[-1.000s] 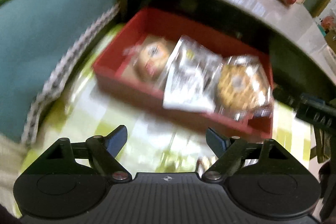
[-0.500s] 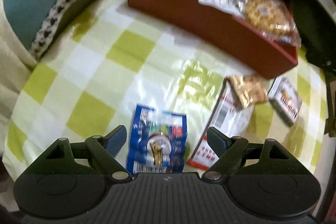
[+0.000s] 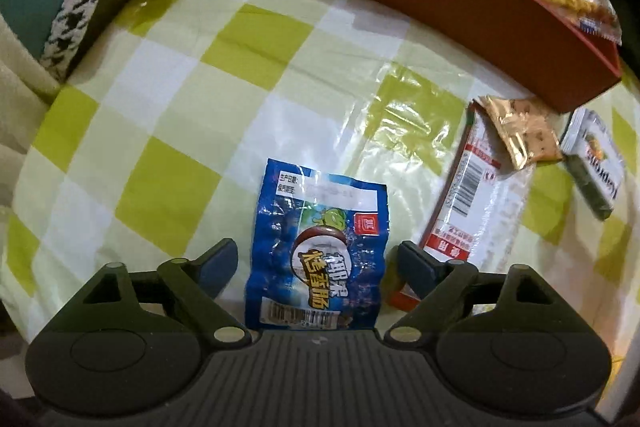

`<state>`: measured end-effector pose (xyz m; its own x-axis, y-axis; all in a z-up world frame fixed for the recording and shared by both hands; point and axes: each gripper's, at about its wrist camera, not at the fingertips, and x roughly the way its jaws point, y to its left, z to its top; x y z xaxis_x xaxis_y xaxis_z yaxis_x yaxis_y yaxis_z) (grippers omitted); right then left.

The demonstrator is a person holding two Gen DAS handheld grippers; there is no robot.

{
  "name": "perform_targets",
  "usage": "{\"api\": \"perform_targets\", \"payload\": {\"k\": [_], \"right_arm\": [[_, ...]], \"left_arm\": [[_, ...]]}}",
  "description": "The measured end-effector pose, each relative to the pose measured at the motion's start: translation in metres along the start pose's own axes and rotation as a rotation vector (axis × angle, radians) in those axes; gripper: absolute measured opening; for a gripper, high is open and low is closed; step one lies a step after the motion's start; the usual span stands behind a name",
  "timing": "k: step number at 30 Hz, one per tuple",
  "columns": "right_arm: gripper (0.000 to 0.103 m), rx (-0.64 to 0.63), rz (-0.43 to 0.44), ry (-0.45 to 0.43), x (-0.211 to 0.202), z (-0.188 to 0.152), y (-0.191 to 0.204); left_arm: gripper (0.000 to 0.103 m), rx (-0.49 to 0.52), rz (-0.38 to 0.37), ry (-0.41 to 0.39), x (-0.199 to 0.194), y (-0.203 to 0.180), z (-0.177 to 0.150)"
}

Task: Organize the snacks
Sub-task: 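Withdraw both tools from the box toward the blue packet and Kaprons packet, then lower the left tool onto the blue packet while the right tool lowers onto the Kaprons packet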

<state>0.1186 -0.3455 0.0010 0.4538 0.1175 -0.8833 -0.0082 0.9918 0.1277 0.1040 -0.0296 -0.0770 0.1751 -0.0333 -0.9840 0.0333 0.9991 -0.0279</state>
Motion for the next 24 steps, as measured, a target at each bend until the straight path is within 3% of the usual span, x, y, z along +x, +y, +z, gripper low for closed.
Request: {"api": "perform_targets", "payload": {"k": [4,8,10,17,24], "right_arm": [[0.098,-0.038,0.0,0.045,0.012,-0.002,0.0],[0.099,-0.094,0.025,0.09,0.027,-0.003,0.005],[0.099,-0.116,0.042,0.09,0.035,-0.001,0.008],[0.099,-0.143,0.099,0.141,0.058,-0.001,0.016],[0.099,-0.211,0.173,0.216,0.042,-0.031,0.029]], "left_arm": [[0.091,0.01,0.004,-0.004,0.0,0.0,-0.003],[0.078,0.03,-0.006,-0.004,-0.004,-0.005,-0.003],[0.076,0.038,-0.004,-0.005,-0.003,-0.007,-0.005],[0.076,0.041,-0.018,0.005,-0.009,-0.002,-0.006],[0.079,0.04,-0.035,0.014,-0.005,0.003,0.002]]}}
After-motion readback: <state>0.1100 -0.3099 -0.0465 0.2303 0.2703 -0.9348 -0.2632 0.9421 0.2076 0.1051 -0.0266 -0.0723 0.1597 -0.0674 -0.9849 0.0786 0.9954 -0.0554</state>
